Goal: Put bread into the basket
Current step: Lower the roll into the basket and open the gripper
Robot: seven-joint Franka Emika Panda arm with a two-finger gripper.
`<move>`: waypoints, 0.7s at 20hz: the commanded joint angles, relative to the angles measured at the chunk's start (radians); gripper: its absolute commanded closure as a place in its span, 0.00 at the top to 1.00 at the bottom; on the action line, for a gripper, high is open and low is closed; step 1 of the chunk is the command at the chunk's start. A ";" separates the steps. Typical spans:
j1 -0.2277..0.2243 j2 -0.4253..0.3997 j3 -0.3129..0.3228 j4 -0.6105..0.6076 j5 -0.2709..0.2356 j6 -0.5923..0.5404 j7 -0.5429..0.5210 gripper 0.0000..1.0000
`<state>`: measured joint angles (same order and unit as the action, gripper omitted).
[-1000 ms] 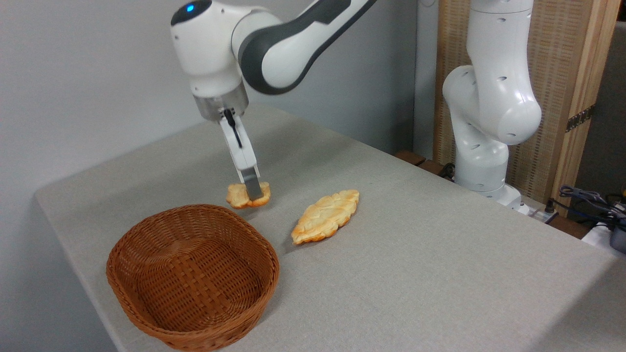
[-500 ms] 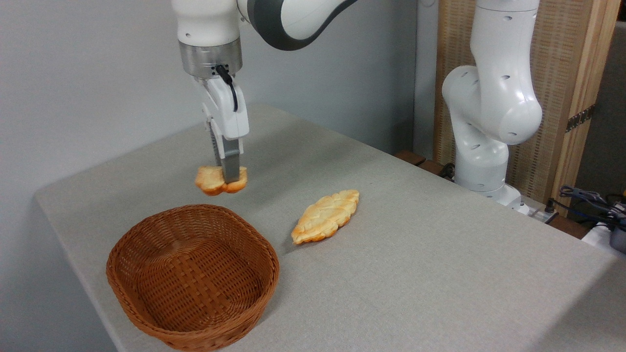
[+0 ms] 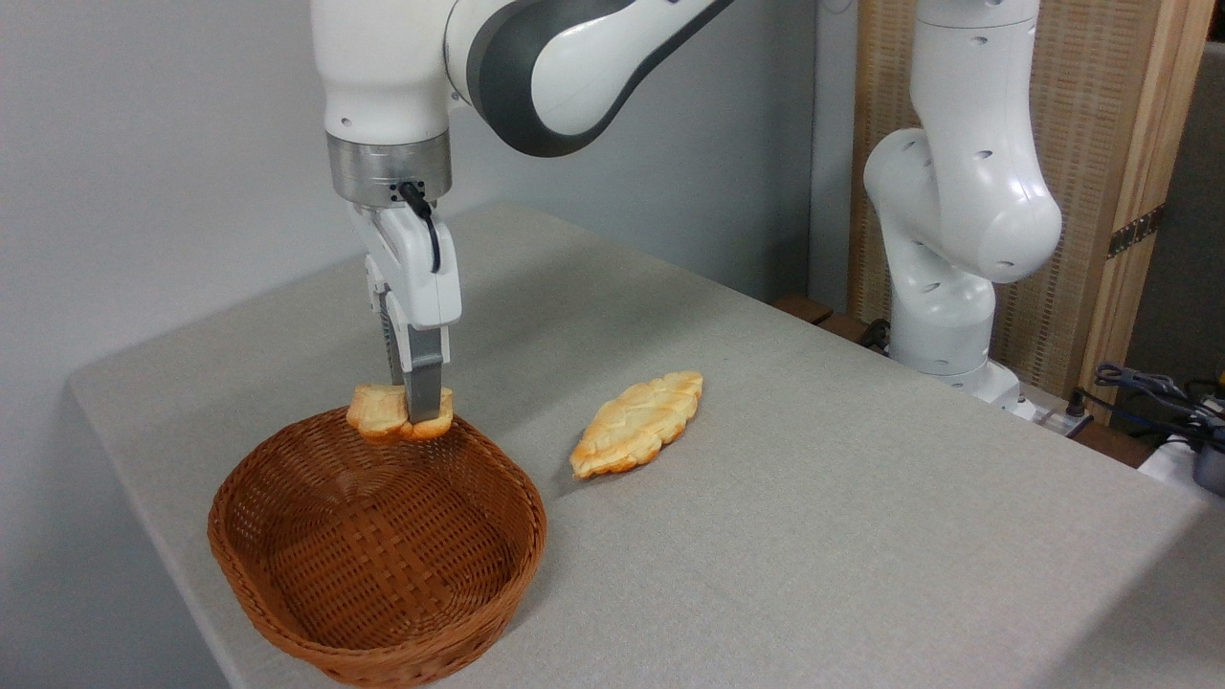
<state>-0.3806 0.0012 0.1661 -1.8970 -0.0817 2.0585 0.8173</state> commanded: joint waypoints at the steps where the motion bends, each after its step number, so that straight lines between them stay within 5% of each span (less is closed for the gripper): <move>1: -0.003 0.006 0.010 0.013 0.013 0.005 -0.004 1.00; 14: -0.001 0.003 0.012 0.013 0.013 -0.001 -0.012 1.00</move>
<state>-0.3774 0.0046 0.1669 -1.8957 -0.0792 2.0585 0.8169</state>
